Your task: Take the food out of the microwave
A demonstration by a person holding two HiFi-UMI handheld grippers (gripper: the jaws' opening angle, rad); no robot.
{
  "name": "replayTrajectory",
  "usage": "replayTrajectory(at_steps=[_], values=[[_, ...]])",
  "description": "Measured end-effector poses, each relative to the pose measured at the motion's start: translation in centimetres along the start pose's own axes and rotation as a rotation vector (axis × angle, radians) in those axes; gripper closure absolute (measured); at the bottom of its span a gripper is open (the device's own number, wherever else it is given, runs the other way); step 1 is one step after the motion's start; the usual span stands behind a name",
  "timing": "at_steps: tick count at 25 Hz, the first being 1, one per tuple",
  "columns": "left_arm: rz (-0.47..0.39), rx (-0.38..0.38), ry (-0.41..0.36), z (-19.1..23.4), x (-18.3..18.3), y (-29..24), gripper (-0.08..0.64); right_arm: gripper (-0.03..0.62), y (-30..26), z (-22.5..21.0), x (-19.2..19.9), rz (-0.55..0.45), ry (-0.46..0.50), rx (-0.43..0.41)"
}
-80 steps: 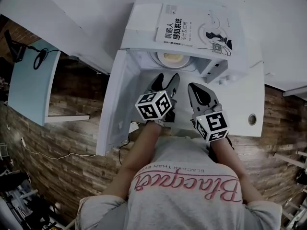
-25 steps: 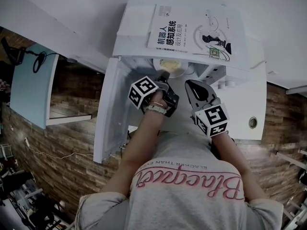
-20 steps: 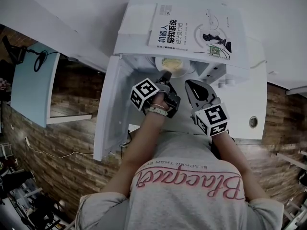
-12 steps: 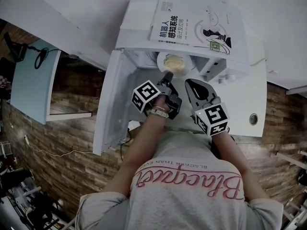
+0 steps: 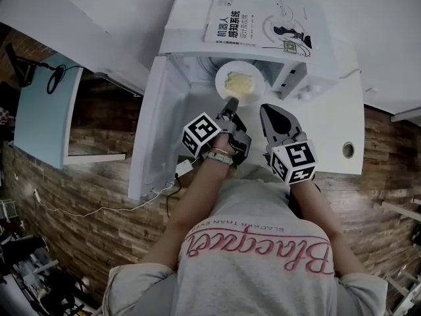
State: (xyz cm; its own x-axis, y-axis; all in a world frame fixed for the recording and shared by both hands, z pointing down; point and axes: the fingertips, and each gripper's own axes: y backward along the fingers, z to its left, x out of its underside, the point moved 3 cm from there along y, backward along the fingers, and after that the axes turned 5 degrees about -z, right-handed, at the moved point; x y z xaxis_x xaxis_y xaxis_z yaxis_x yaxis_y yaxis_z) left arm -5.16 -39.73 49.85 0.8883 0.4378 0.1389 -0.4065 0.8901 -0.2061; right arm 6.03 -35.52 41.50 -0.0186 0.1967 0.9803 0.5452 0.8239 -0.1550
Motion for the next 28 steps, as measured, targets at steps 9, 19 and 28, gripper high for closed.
replayTrajectory(at_steps=[9, 19, 28], values=[[-0.013, 0.062, -0.017, -1.2, 1.2, 3.9, 0.541, 0.584, 2.4, 1.7, -0.2, -0.028, 0.015, 0.049], [-0.055, 0.130, -0.042, -2.6, 2.5, 7.8, 0.541, 0.584, 4.5, 3.5, -0.6, -0.059, 0.052, 0.068], [-0.090, 0.205, -0.035, -3.6, 3.2, 10.3, 0.541, 0.584, 6.8, 4.5, -0.2, -0.082, 0.077, 0.086]])
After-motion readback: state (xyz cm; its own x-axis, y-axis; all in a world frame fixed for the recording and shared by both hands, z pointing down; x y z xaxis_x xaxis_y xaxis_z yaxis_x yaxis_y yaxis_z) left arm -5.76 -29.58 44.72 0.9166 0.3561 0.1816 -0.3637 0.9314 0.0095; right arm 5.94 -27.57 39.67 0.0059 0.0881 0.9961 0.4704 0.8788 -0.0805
